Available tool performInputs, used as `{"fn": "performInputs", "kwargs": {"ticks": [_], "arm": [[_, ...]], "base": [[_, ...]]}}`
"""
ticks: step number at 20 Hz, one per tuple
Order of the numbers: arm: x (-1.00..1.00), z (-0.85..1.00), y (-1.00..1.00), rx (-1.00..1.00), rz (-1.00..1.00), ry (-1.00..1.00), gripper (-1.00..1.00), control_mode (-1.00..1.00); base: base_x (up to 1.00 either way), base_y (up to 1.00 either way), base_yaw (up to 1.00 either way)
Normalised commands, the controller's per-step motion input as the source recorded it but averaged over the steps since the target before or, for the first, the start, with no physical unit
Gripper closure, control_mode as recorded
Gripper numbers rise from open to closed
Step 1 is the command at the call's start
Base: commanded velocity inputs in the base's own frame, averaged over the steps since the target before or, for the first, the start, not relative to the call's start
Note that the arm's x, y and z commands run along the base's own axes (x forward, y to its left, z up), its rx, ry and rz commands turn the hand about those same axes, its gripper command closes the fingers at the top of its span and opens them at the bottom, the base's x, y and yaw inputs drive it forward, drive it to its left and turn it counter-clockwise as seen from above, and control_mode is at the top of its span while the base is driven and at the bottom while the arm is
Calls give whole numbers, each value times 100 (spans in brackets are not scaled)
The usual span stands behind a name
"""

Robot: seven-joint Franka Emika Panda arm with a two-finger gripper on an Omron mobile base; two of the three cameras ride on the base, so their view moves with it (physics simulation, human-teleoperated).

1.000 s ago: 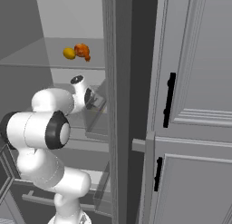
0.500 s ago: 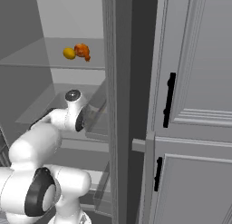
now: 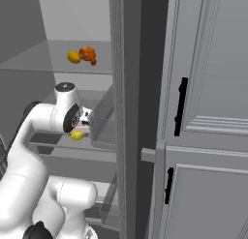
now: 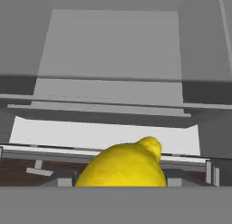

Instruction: Place one lemon and one chicken drumstick in each tupperware on the nearby counter, to pack two identical lunches.

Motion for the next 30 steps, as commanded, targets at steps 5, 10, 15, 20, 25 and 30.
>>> {"fn": "performInputs", "kwargs": {"ticks": [5, 10, 15, 20, 25, 30], "arm": [[-100, 4, -3, -2, -3, 6, 100, -100], [-100, 4, -1, 0, 0, -13, 100, -100], [-76, 50, 1, 0, 1, -20, 100, -100], [-5, 0, 0, 0, 0, 0, 100, -100], [-10, 0, 0, 0, 0, 0, 100, 100], [0, 0, 0, 0, 0, 0, 100, 100]], "base": [[0, 0, 0], [0, 0, 0], [0, 0, 0], [0, 0, 0], [-80, 0, -5], [-100, 0, -14]]}}
